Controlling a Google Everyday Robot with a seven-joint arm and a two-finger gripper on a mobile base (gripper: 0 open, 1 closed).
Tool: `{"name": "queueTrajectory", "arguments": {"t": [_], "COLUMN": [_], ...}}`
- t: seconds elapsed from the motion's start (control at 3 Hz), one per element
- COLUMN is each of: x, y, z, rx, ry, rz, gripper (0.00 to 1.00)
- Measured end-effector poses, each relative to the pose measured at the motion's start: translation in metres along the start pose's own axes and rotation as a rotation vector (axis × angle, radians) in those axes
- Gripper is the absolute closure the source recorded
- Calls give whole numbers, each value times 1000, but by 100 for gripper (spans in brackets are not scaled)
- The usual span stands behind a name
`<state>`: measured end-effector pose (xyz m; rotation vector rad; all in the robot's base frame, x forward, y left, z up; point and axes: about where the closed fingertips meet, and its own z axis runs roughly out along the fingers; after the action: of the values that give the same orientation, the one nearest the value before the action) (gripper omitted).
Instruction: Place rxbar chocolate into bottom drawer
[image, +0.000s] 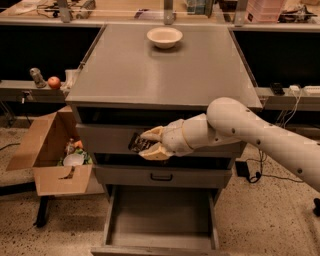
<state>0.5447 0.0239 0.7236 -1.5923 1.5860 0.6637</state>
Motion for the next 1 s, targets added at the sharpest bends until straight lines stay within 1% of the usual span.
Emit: {"name": "queueTrajectory", "arguments": {"t": [0.33,0.67,1.0], "x": [20,78,139], "y": [9,35,63], "z": [15,31,39], "rx": [-70,-104,-63], "ry": [3,3,7], "rz": [-19,-14,10], "gripper": [100,100,100]}}
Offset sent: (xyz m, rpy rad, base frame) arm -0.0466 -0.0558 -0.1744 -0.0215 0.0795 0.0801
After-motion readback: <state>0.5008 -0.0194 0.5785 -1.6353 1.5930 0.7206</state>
